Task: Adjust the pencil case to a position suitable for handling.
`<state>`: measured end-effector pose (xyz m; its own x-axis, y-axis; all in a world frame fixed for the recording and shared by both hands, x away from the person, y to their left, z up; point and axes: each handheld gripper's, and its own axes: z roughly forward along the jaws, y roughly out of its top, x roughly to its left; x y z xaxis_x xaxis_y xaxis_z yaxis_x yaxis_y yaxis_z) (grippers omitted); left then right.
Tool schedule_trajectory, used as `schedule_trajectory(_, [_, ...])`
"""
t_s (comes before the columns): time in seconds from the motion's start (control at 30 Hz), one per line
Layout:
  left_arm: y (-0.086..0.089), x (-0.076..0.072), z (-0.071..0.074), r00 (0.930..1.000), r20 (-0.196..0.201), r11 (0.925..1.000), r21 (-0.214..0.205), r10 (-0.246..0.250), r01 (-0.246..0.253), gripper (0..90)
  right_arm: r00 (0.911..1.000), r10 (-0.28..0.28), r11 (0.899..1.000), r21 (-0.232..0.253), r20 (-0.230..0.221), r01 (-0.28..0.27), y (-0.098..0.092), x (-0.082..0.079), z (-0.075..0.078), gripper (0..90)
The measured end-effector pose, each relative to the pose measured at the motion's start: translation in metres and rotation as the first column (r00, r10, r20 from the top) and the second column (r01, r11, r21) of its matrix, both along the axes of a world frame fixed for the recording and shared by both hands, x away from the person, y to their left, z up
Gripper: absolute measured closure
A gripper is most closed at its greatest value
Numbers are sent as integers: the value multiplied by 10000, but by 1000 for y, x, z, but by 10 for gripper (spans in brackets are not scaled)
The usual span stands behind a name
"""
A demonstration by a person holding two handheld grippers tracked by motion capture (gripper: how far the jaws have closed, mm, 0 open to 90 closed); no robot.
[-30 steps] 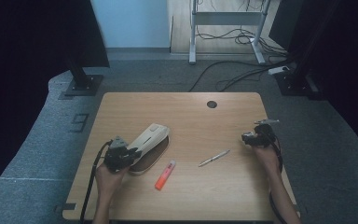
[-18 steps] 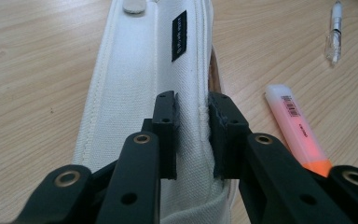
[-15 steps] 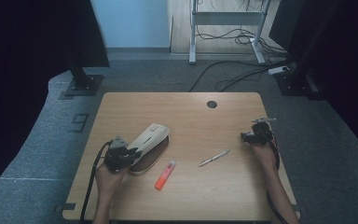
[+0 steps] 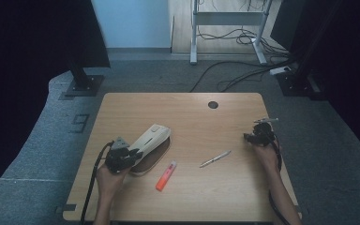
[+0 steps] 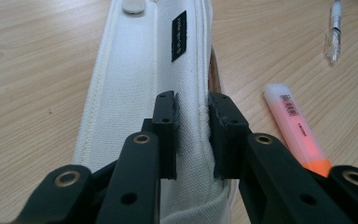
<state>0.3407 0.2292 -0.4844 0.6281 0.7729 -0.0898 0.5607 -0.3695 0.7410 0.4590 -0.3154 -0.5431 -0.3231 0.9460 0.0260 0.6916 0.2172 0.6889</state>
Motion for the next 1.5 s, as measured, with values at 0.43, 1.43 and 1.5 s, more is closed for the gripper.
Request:
schedule_trajectory(0.43, [1, 0, 0, 10000, 42, 10000, -48, 5, -5, 741, 9974, 691, 9975, 147, 220, -694, 9, -15, 16, 468])
schedule_trajectory(1.43, [3, -1, 0, 10000, -8, 9993, -383, 0, 0, 743, 9589, 2794, 9581, 517, 497, -2818, 54, -44, 40, 468])
schedule_trajectory(1.5, [3, -1, 1, 10000, 14, 9992, -389, 6, -5, 744, 9554, 2907, 9543, 568, 512, -2934, 58, -45, 40, 468])
